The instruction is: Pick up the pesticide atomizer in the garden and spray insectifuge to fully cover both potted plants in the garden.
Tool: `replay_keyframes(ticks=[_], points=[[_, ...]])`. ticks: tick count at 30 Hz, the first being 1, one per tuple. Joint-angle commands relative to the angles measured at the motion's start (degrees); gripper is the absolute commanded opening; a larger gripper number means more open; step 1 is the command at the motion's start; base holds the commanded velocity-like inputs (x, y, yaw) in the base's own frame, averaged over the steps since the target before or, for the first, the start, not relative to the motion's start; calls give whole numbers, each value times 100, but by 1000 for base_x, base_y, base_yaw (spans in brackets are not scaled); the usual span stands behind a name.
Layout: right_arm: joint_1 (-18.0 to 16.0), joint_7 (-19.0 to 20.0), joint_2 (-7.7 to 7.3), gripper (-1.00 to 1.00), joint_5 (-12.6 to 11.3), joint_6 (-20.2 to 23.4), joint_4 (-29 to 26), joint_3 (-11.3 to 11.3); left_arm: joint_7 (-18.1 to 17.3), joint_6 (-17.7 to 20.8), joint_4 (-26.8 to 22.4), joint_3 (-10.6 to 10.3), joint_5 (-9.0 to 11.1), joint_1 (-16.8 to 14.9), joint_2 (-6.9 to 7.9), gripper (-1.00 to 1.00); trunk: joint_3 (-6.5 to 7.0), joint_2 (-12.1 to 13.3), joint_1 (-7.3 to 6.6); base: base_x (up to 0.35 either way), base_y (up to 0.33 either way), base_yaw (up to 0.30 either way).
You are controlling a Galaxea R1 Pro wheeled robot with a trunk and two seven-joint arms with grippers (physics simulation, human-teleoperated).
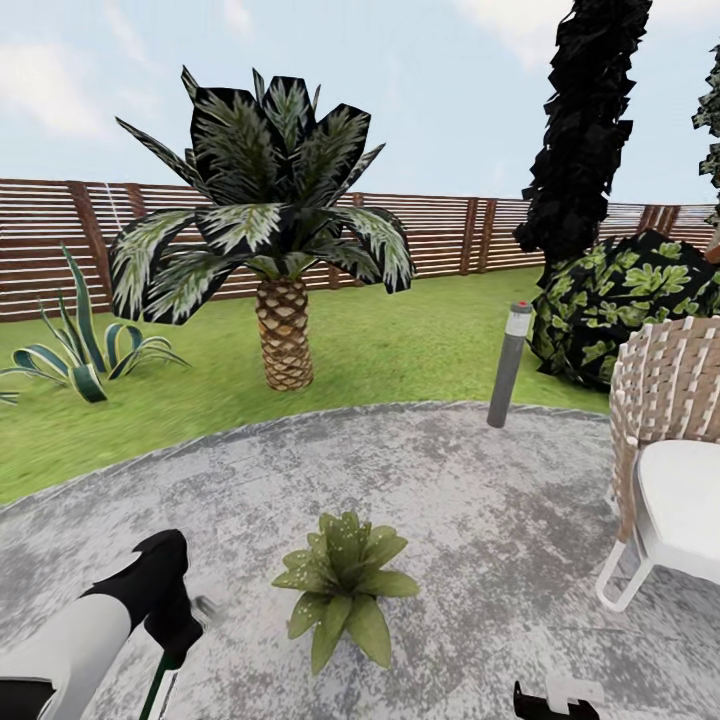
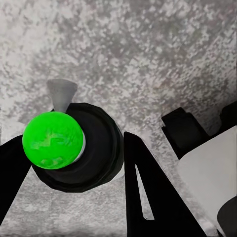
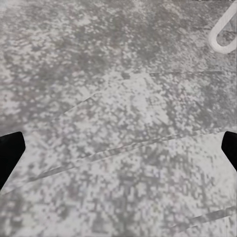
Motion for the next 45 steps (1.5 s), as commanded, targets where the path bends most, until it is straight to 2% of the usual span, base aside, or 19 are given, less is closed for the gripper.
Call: replay_keyframes(ticks=[1,9,17,31,33,36,45], points=[[-4,-23,-9,100,64,-16,12,-39,-45,46,-7,-27,-16,12,32,-100,-6,-3,-1,0,0,15],[-4,-18,-18,100,66,-16,19,-35,167,46,-56,-27,-8,25,10,-100,-6,-3,-1,5,-17,2],[-4,-22,-17,100,66,-16,8,-39,183,46,-83,-27,1,25,-19,-100,-6,-3,-1,46,-238,18],[-4,-23,-17,100,66,-16,7,-32,183,54,-92,8,3,25,-29,-100,-6,-3,-1,15,-270,260],[-4,-23,-17,100,66,-16,7,-31,183,51,-95,108,42,25,-29,-100,-6,-3,-1,126,-273,277],[-4,-23,-16,100,66,-16,7,-32,191,42,-98,368,68,25,-29,-100,-6,-3,-1,136,-273,277],[-4,-23,-12,100,66,-16,7,-30,192,29,-61,386,71,25,-46,-100,-6,-3,-1,104,-273,277]])
